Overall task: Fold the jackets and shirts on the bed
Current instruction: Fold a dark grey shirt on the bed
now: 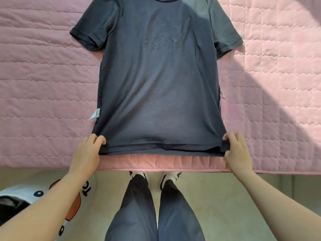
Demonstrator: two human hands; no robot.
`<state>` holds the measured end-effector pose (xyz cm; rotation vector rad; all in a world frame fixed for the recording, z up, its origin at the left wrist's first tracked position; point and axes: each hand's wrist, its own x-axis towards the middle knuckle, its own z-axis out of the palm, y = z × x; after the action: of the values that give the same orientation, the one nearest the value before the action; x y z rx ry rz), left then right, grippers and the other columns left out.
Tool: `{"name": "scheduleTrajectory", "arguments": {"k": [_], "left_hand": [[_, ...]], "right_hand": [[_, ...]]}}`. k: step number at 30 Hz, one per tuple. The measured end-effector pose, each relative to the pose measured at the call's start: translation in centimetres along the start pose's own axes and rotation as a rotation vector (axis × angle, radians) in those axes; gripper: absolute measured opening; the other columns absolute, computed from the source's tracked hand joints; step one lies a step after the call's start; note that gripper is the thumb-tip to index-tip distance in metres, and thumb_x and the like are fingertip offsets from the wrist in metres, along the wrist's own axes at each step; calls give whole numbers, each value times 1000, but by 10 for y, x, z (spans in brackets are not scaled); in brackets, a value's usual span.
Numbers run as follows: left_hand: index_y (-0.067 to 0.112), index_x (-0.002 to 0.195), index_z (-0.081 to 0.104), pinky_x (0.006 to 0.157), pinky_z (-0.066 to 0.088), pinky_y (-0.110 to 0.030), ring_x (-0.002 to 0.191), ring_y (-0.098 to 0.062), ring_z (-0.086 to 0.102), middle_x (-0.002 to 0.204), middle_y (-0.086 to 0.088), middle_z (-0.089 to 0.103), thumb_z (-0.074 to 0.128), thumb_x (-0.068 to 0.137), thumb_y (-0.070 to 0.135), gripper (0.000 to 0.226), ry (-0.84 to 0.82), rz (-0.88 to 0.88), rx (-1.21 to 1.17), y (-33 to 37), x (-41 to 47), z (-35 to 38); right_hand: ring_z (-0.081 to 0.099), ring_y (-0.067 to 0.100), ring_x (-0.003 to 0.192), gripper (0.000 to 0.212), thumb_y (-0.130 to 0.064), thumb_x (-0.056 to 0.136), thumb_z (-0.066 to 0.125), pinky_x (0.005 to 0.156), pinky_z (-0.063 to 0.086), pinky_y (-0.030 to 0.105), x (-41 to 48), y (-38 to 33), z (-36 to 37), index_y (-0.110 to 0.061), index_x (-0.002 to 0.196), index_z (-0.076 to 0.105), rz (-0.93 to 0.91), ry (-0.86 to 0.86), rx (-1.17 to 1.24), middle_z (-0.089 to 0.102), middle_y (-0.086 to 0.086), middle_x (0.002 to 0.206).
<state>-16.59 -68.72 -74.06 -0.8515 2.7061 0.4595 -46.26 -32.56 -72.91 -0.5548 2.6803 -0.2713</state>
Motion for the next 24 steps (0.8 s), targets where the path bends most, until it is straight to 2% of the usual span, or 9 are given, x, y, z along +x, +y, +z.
{"name": "scheduleTrajectory", "arguments": {"k": [3, 5, 7, 8, 11, 14, 17, 20, 24], "left_hand": [[10, 85, 52, 51, 37, -37, 68, -29, 42, 80, -7, 44, 59, 46, -24, 51, -41, -21, 34, -1, 5, 2], [9, 80, 51, 49, 34, -36, 66, -28, 40, 78, -8, 44, 59, 48, -23, 47, -48, -12, 34, 1, 7, 2], [9, 81, 49, 46, 31, -34, 67, -28, 39, 77, -8, 42, 57, 50, -23, 45, -42, -7, 28, 0, 5, 0], [9, 81, 48, 45, 29, -32, 67, -28, 39, 77, -7, 41, 56, 50, -23, 45, -34, -12, 25, -1, 3, -1], [11, 83, 44, 42, 32, -34, 65, -27, 39, 74, -4, 38, 53, 50, -25, 50, -9, -83, -6, -8, -7, -5], [10, 81, 47, 42, 34, -36, 61, -25, 37, 72, -3, 38, 56, 48, -28, 51, 35, -120, -28, -8, -19, -11], [7, 80, 52, 42, 30, -32, 64, -22, 39, 74, -4, 41, 62, 48, -27, 48, 41, -52, -9, -5, -31, -10], [12, 82, 50, 41, 25, -24, 64, -19, 38, 76, -1, 38, 67, 46, -24, 53, -65, 40, 32, -9, -43, -1], [19, 88, 54, 50, 40, -30, 66, -20, 45, 80, 3, 42, 72, 53, -12, 50, -188, 9, 15, -18, -53, 19]], "right_hand": [[43, 29, 82, 45, 18, 56, 54, 62, 43, 40, 2, 1, 1, -14, 88, 56, -76, -61, -82, 48, 4, 90], [42, 29, 71, 38, 16, 52, 62, 55, 35, 36, 3, 1, 2, -12, 77, 57, -239, -75, -217, 50, 4, 77], [43, 30, 64, 35, 17, 50, 64, 52, 26, 34, 4, 3, 3, -11, 69, 53, -301, -101, -279, 49, 5, 70], [42, 30, 64, 35, 17, 53, 62, 51, 26, 33, 4, 4, 2, -12, 67, 49, -256, -107, -266, 48, 5, 70], [41, 31, 69, 29, 11, 64, 53, 52, 29, 33, 0, 15, -5, -15, 72, 42, 81, -64, -185, 44, 5, 79], [40, 33, 64, 24, 10, 67, 50, 54, 32, 33, -8, 18, -16, -12, 78, 45, 282, 37, -109, 42, 9, 89], [40, 33, 62, 28, 14, 66, 50, 52, 33, 33, -19, 20, -19, -10, 81, 48, 215, 68, -140, 37, 9, 88], [41, 31, 65, 31, 11, 67, 52, 51, 33, 32, -26, 30, -16, -14, 85, 48, 153, -98, -291, 33, 5, 85], [46, 33, 83, 43, 7, 69, 56, 64, 40, 37, -25, 32, -8, -16, 104, 58, 191, -234, -263, 38, 6, 97]]}}
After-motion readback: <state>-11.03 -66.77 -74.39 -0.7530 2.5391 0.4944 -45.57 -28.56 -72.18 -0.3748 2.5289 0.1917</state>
